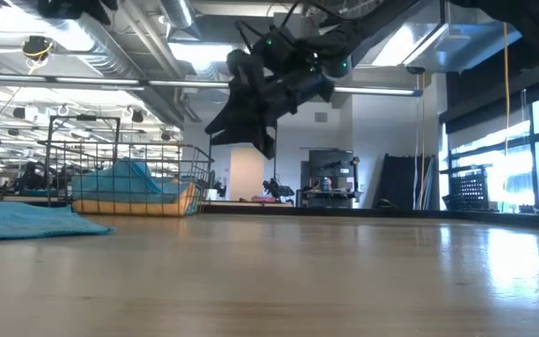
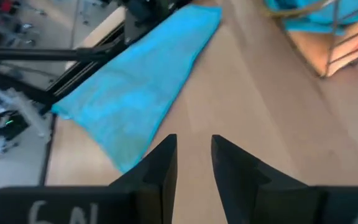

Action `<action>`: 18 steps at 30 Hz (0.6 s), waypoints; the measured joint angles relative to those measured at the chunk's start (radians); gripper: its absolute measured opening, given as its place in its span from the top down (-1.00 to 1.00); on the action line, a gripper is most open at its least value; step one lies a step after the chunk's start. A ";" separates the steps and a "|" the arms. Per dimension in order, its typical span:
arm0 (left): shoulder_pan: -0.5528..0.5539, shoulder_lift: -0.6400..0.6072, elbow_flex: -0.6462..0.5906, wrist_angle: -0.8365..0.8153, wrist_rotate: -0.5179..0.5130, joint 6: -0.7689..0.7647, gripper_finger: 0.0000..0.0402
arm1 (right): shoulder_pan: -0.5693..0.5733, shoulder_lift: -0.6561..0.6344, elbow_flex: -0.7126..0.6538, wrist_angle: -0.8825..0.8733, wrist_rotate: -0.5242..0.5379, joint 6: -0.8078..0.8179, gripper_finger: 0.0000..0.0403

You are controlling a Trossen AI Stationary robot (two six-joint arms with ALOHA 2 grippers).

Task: Fold microfiber towels
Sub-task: Fold the light blue microfiber cloth

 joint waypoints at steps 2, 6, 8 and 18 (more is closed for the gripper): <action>0.000 -0.007 0.000 0.022 0.035 0.040 0.46 | 0.002 0.002 0.001 0.003 -0.035 -0.005 0.49; 0.000 -0.021 -0.001 0.030 0.081 0.123 0.46 | 0.049 0.005 0.000 0.063 -0.019 -0.056 0.42; 0.000 -0.032 -0.001 0.029 0.074 0.148 0.46 | 0.085 0.005 0.001 0.125 0.059 -0.079 0.35; 0.004 -0.106 -0.001 0.023 -0.001 0.307 0.46 | 0.243 0.167 0.199 0.129 0.283 0.149 0.12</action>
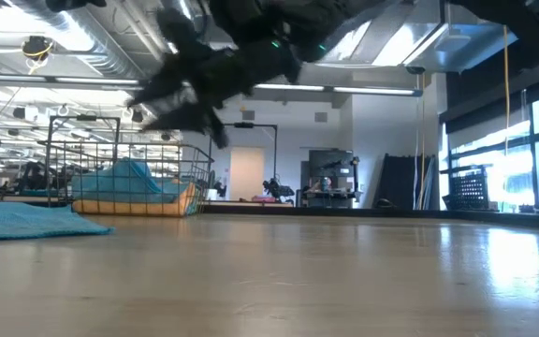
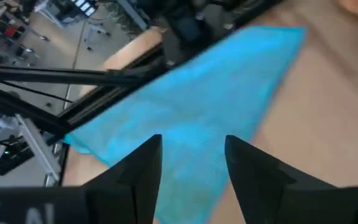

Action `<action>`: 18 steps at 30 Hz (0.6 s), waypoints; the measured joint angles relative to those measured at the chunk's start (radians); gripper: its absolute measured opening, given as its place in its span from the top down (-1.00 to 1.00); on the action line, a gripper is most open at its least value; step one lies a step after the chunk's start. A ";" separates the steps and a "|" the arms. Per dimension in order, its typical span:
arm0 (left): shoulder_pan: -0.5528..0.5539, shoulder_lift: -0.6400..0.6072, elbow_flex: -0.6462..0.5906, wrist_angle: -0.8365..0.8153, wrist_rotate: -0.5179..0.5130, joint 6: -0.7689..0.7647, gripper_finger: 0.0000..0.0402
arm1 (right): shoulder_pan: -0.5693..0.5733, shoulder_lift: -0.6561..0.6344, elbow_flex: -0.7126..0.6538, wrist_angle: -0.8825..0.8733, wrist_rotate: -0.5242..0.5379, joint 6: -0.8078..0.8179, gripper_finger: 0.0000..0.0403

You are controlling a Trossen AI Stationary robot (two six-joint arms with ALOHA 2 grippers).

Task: Fold microfiber towels
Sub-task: Fold the light blue microfiber cloth

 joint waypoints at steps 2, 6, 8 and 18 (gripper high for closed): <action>0.010 -0.015 0.000 0.000 0.000 0.032 0.46 | 0.019 0.047 0.104 -0.113 0.000 -0.016 0.13; 0.024 -0.030 0.000 -0.001 0.000 0.044 0.46 | 0.048 0.175 0.305 -0.321 -0.013 -0.081 0.14; 0.024 -0.033 0.000 -0.001 0.000 0.045 0.46 | 0.063 0.226 0.387 -0.385 -0.039 -0.157 0.14; 0.024 -0.044 0.000 -0.119 -0.045 -0.090 0.46 | 0.126 0.330 0.564 -0.546 0.006 -0.405 0.08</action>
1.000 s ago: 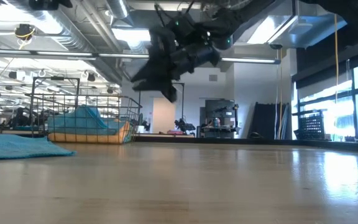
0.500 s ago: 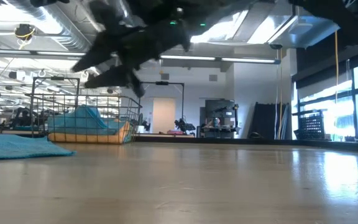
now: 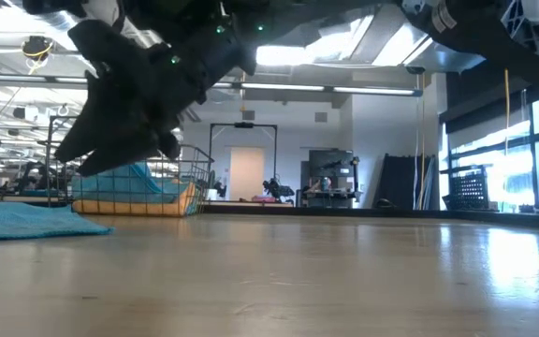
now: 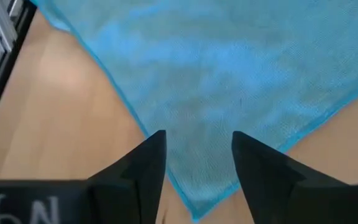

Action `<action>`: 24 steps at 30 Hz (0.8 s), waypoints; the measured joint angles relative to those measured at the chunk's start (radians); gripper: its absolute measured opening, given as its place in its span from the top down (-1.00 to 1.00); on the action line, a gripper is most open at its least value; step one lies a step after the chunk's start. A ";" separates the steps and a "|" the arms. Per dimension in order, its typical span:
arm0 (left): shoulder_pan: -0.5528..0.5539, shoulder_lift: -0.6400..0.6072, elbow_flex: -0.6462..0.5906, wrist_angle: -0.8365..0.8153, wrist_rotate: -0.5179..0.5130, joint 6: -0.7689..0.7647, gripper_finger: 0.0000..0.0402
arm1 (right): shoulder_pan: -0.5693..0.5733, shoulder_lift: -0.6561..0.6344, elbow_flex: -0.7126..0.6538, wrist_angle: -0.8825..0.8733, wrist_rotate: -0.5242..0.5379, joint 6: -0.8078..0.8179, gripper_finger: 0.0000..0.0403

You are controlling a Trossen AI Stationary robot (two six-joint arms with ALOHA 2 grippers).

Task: Fold microfiber towels
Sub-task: Fold the light blue microfiber cloth

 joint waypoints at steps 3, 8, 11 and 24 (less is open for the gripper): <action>0.000 0.000 0.000 0.015 0.010 -0.104 0.46 | 0.000 0.000 0.002 0.006 -0.024 0.015 0.08; 0.000 0.000 0.000 0.031 0.035 -0.161 0.46 | 0.007 0.000 0.002 -0.014 -0.077 -0.013 0.09; 0.000 0.000 0.000 0.027 0.037 -0.264 0.46 | 0.017 0.010 0.002 -0.025 -0.078 -0.015 0.09; 0.000 0.001 0.000 0.030 0.131 -0.514 0.46 | 0.063 0.073 0.004 -0.135 -0.042 -0.076 0.09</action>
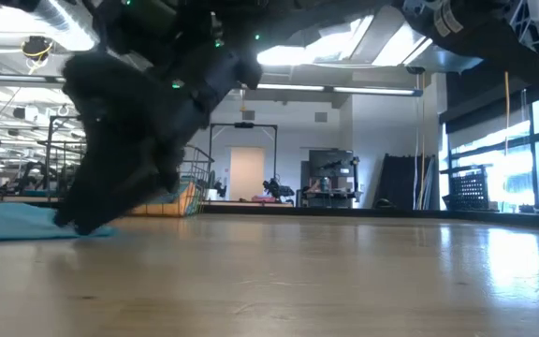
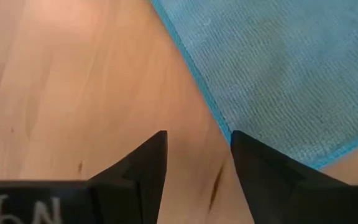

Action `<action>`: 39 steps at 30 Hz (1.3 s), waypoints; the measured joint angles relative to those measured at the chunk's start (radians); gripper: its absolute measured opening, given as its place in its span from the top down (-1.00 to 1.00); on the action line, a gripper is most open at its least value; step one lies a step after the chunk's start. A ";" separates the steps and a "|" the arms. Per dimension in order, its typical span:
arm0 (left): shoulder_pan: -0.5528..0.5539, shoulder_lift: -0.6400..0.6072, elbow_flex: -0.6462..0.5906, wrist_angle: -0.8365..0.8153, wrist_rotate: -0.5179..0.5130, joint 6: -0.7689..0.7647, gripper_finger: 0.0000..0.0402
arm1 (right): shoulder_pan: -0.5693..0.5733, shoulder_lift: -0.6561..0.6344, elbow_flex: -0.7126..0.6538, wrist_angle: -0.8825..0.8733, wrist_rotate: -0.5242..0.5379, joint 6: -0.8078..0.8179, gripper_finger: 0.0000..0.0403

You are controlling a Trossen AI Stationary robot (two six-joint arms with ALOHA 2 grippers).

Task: Fold microfiber towels
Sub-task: Fold the light blue microfiber cloth

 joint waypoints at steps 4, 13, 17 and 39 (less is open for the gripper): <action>0.000 0.000 0.000 0.002 0.005 -0.027 0.46 | 0.002 -0.001 0.005 -0.152 0.018 -0.049 0.09; 0.000 0.000 0.000 0.003 0.015 -0.052 0.46 | -0.067 -0.011 0.005 -0.678 -0.095 -0.147 0.16; 0.000 0.000 0.000 0.003 0.012 -0.047 0.46 | -0.105 -0.007 -0.006 -0.905 -0.172 -0.231 0.27; 0.000 -0.002 0.000 0.026 0.009 0.106 0.46 | -0.273 -0.707 -0.995 -0.279 -0.143 0.107 0.86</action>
